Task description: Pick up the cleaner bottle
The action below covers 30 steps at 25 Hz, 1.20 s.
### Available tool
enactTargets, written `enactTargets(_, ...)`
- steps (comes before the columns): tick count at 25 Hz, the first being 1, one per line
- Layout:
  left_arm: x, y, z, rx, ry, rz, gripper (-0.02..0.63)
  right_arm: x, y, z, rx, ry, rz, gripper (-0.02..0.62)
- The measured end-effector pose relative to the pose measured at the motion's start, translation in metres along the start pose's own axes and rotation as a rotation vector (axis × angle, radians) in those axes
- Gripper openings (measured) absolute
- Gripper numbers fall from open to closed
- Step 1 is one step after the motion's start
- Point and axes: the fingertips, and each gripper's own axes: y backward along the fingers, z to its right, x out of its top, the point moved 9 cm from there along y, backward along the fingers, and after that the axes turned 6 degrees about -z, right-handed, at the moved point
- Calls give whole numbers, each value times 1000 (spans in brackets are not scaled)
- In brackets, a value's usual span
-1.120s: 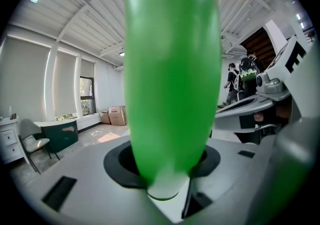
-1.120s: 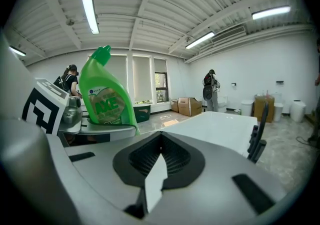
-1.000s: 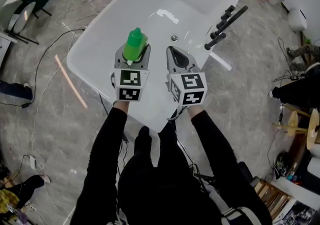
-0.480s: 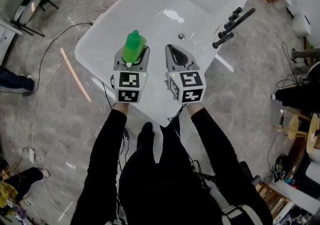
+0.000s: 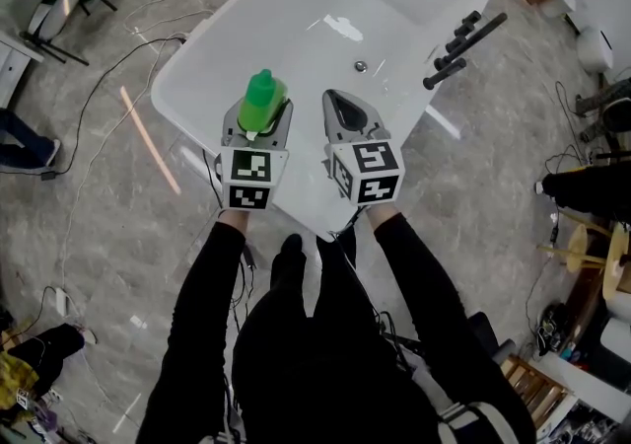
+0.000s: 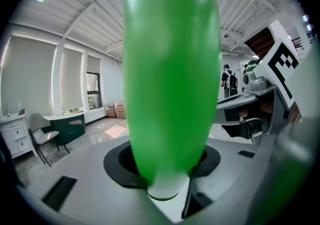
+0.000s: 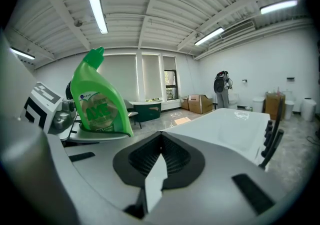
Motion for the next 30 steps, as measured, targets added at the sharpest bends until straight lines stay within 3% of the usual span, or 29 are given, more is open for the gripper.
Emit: enactTargets(30, -4, 33, 1, -28, 12, 0, 196, -18, 23, -31, 8, -13, -31, 1)
